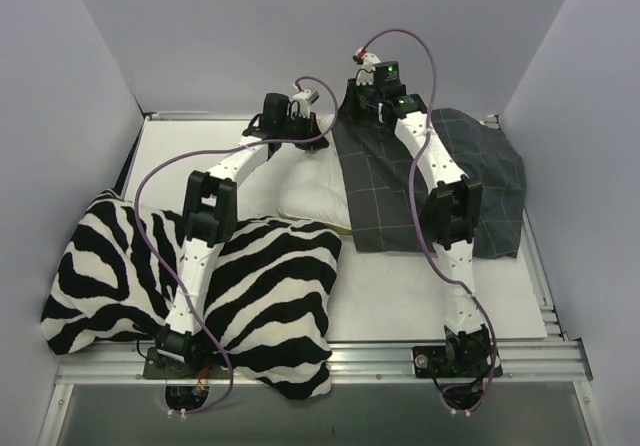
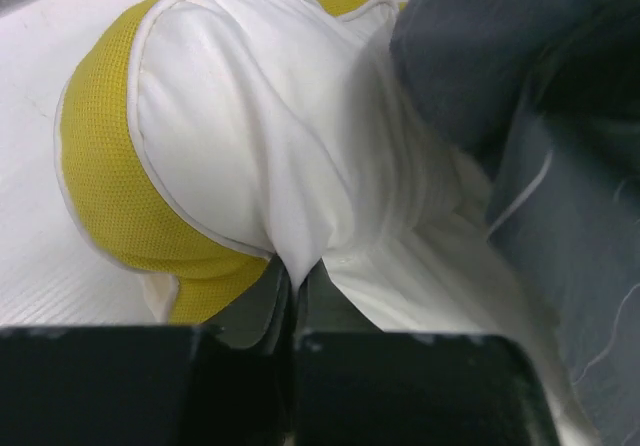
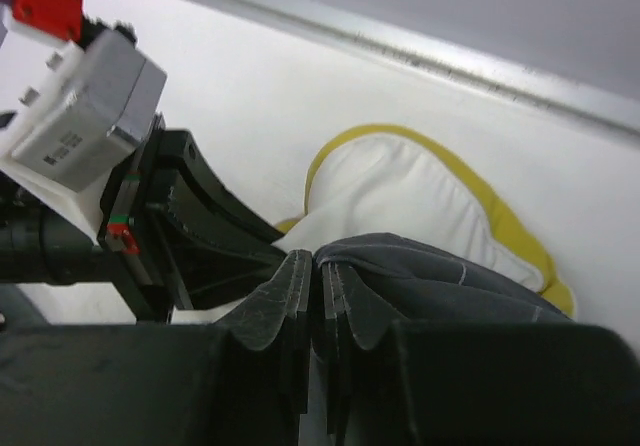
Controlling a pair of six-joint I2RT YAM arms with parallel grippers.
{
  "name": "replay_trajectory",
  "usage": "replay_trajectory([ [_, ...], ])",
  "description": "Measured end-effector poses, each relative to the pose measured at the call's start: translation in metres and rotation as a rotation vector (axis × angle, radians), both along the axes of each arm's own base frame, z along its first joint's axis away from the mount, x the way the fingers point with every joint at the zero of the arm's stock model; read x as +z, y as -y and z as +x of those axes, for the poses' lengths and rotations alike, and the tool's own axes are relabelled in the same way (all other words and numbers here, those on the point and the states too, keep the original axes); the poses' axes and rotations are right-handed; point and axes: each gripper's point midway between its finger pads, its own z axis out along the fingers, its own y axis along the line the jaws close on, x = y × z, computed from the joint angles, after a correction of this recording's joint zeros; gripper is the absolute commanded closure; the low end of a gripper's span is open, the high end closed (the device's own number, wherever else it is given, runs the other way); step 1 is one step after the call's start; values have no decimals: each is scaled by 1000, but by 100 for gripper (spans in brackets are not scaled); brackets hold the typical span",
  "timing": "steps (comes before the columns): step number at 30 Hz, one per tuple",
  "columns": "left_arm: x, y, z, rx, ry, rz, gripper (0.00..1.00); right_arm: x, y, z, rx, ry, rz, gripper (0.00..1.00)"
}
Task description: Put the pillow into the pillowcase
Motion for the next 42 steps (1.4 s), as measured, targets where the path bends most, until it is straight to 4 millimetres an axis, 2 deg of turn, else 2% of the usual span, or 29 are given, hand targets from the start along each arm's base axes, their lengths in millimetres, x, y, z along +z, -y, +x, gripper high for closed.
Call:
replay_trajectory([
  [1, 0, 0, 2, 10, -3, -13, 100, 5, 1, 5, -2, 25, 1, 86],
  [2, 0, -1, 3, 21, -4, -23, 99, 11, 4, 12, -10, 50, 4, 77],
  [3, -1, -1, 5, 35, -7, -28, 89, 15, 10, 19, -23, 79, 3, 65],
  [4, -1, -2, 6, 50, -7, -30, 55, 17, 16, 26, -37, 104, -3, 39],
  [5, -1, -2, 6, 61, -12, -31, 43, 18, 24, 32, -55, 120, -11, 31],
  [6, -2, -3, 6, 77, -22, -33, 24, 18, 32, 37, -68, 135, -24, 26],
  [7, -1, -4, 6, 86, -25, -31, 12, 15, 43, 42, -86, 141, -44, 20],
  [8, 0, -4, 5, 92, -31, -31, 7, 11, 53, 43, -101, 138, -59, 19],
  [10, 2, -8, 3, 108, -44, -21, 5, -2, 72, 33, -117, 101, -101, 19],
  [12, 6, -18, -3, 113, -53, 7, 5, -16, 87, 0, -114, 10, -146, 18],
  [14, 12, -33, -11, 106, -53, 52, 5, -18, 100, -42, -96, -65, -190, 19],
  [17, 26, -59, -27, 82, -47, 127, 10, 3, 117, -114, -61, -120, -242, 26],
  [19, 33, -75, -42, 58, -47, 171, 17, 21, 127, -155, -39, -118, -263, 32],
  [22, 34, -83, -65, 7, -59, 226, 27, 29, 135, -199, -14, -156, -276, 35],
  [24, 24, -79, -82, -40, -88, 251, 30, 9, 137, -217, 5, -248, -282, 36],
  [26, 7, -69, -101, -86, -137, 273, 34, -25, 139, -224, 15, -367, -295, 37],
  [30, -24, -46, -133, -161, -237, 294, 42, -104, 150, -222, 3, -624, -316, 37],
  [31, -29, -43, -136, -165, -257, 287, 43, -118, 154, -219, -6, -673, -321, 37],
  [33, -32, -38, -135, -158, -276, 265, 44, -133, 159, -202, -29, -726, -316, 37],
  [35, -29, -35, -130, -141, -275, 238, 43, -129, 164, -174, -63, -712, -301, 37],
  [37, -23, -33, -120, -120, -255, 213, 42, -113, 170, -141, -97, -633, -292, 37],
  [38, -20, -31, -115, -110, -242, 204, 39, -102, 172, -126, -113, -579, -287, 37],
  [39, -15, -30, -109, -100, -228, 196, 31, -91, 172, -113, -122, -526, -282, 37],
  [41, -11, -29, -103, -83, -216, 186, 25, -69, 177, -100, -145, -441, -275, 37],
  [42, -10, -29, -100, -74, -210, 184, 22, -59, 179, -100, -153, -419, -274, 38],
])
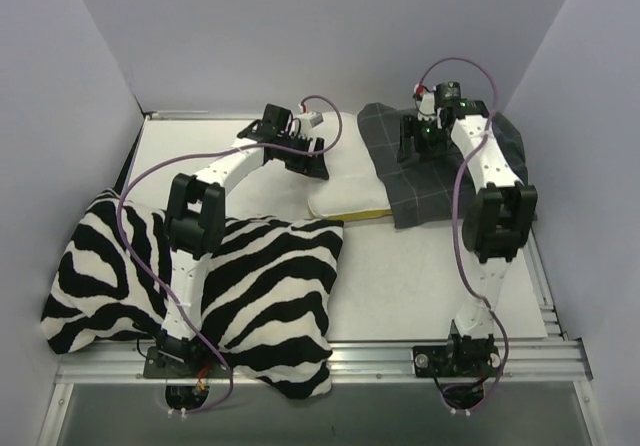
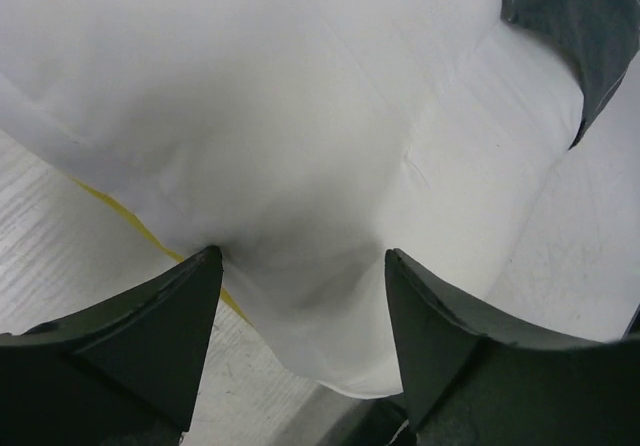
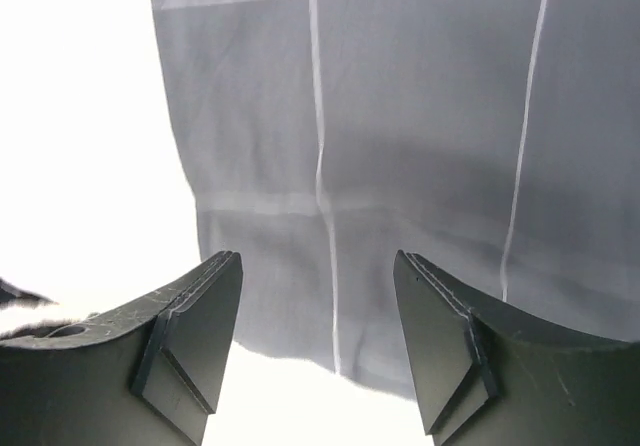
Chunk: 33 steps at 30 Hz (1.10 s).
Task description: Put the pillow into the pillowcase
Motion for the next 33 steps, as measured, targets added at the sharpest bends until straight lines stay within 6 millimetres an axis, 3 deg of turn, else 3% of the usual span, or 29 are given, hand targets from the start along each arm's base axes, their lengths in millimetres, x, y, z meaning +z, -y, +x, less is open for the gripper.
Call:
replay_trajectory([
  [3, -2, -1, 1, 13, 2, 2, 16, 18, 0, -28, 7, 17, -18, 40],
  [6, -12, -7, -10, 25, -23, 21, 14, 26, -14, -76, 68, 9, -64, 44],
  [9, -20, -13, -24, 35, -58, 42, 12, 19, -36, -121, 164, -25, -106, 46],
  [12, -24, -16, -31, 41, -73, 53, 10, -1, -53, -150, 243, -85, -150, 49],
  [15, -28, -15, -37, 43, -84, 65, 10, -27, -48, -160, 243, -157, -214, 51],
  [20, -30, -13, -37, 56, -84, 78, 10, -62, -24, -152, 178, -208, -348, 53],
  [22, -30, -14, -37, 60, -84, 81, 12, -69, -19, -147, 157, -212, -387, 60],
  [23, -30, -14, -37, 62, -84, 81, 14, -72, -17, -146, 149, -213, -398, 70],
  [26, -30, -13, -37, 66, -91, 78, 28, -80, -16, -144, 136, -223, -410, 98],
  [30, -25, -5, -41, 61, -132, 20, 69, -81, -29, -141, 152, -237, -350, 100],
  [31, -22, 0, -40, 54, -141, -14, 87, -77, -38, -139, 168, -237, -304, 100],
  [32, -19, 5, -39, 52, -151, -49, 97, -69, -52, -135, 192, -230, -235, 100],
  [33, -17, 9, -37, 54, -161, -84, 100, -55, -71, -129, 225, -213, -149, 100],
])
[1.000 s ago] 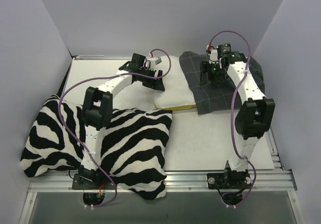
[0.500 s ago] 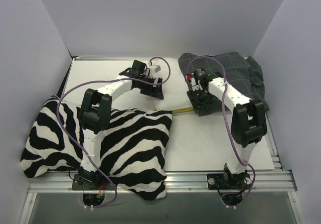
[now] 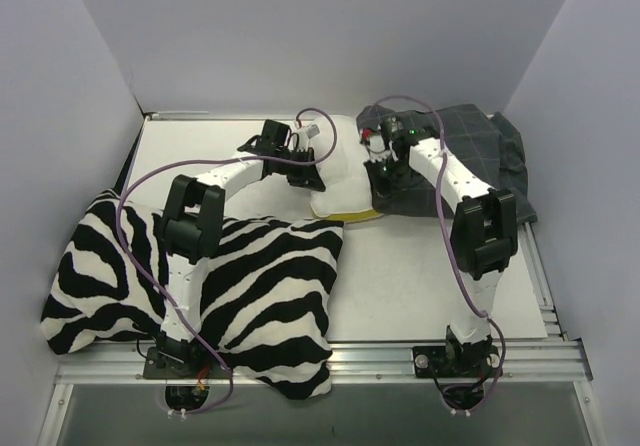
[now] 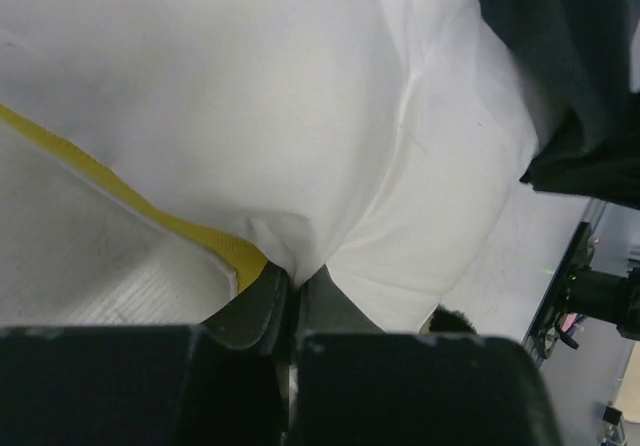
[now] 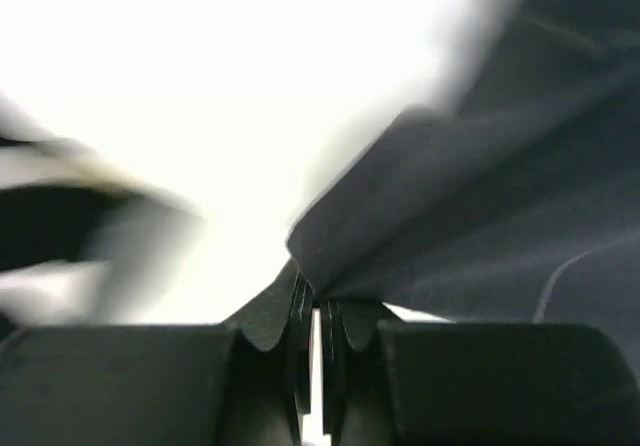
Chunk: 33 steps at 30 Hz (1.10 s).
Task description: Put the pillow into the pillowcase
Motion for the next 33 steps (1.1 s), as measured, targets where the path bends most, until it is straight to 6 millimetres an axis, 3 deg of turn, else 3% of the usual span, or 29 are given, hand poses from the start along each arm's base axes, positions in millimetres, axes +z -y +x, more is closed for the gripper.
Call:
replay_trajectory([
  [2, 6, 7, 7, 15, -9, -63, 100, 37, -35, 19, 48, 29, 157, 100],
  [6, 27, 17, 30, 73, 17, -185, 100, 132, -96, 73, 133, 220, 434, 100],
  [8, 38, 21, 37, 89, 35, -228, 100, 164, -109, 77, 174, 285, 509, 100],
  [9, 42, 23, 39, 90, 38, -245, 100, 170, -109, 75, 187, 298, 519, 100],
  [11, 48, 27, 39, 90, 34, -269, 100, 164, -104, 69, 194, 281, 512, 100],
  [14, 47, 28, 38, 97, 27, -278, 100, 127, -81, 65, 165, 210, 446, 98],
  [16, 44, 28, 38, 105, 19, -276, 88, 98, -60, 62, 145, 167, 373, 92],
  [17, 41, 28, 37, 109, 14, -273, 78, 86, -49, 59, 136, 143, 337, 82],
  [18, 39, 27, 38, 112, 13, -268, 58, 74, -38, 57, 132, 126, 300, 74],
  [20, 35, 25, 40, 118, 22, -251, 38, 54, -17, 50, 132, 101, 226, 51],
  [22, 33, 22, 43, 115, 33, -228, 25, 39, 1, 39, 142, 82, 159, 48],
  [25, 40, 17, 49, 80, 88, -183, 16, 33, 28, 17, 144, 79, 69, 48],
  [28, 51, 10, 54, -5, 205, -127, 14, 42, 49, -12, 153, 130, 8, 40],
  [29, 53, 7, 53, -44, 244, -104, 12, 46, 55, -20, 161, 159, -9, 32],
  [33, 55, -9, 34, -237, 403, 11, 9, 55, 78, -36, 192, 275, -91, 24],
])
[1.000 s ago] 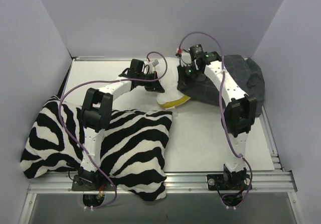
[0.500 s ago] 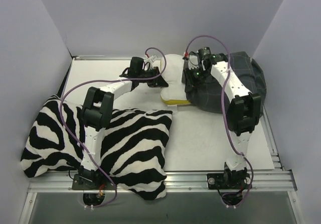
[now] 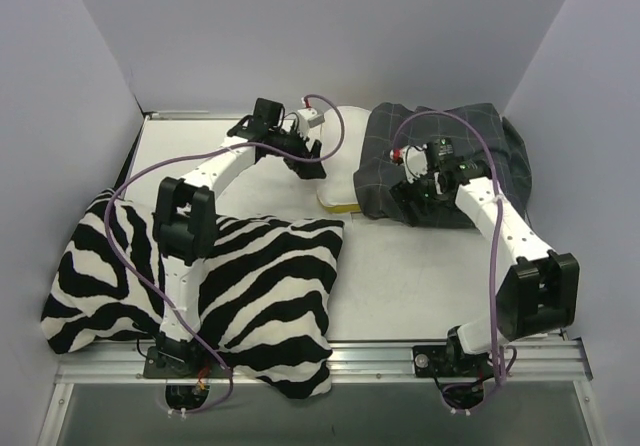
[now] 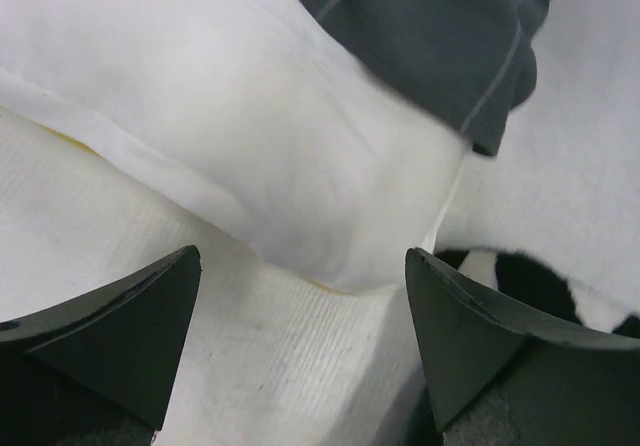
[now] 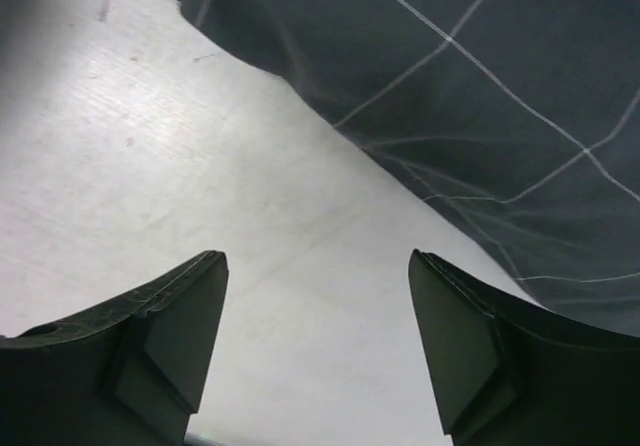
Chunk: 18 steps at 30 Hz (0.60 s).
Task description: Put the pillow into the pillowcase
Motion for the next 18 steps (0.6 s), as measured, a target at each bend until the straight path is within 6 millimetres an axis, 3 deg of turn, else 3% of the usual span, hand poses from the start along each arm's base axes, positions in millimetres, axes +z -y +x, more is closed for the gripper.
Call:
replay_trajectory([
  [3, 0, -7, -16, -142, 133, 86, 8, -14, 21, 3, 16, 83, -61, 11],
  [7, -14, -4, -41, -356, 312, 192, 8, -55, 63, 5, 56, 151, -173, 8],
  [10, -31, 7, -56, -496, 409, 251, 8, -71, 82, 12, 85, 185, -231, 9],
  [14, -41, 24, -71, -606, 488, 272, 8, -69, 80, 45, 113, 256, -238, 11],
  [18, -18, 32, -59, -571, 512, 217, 9, -48, 67, 62, 112, 295, -169, 12],
])
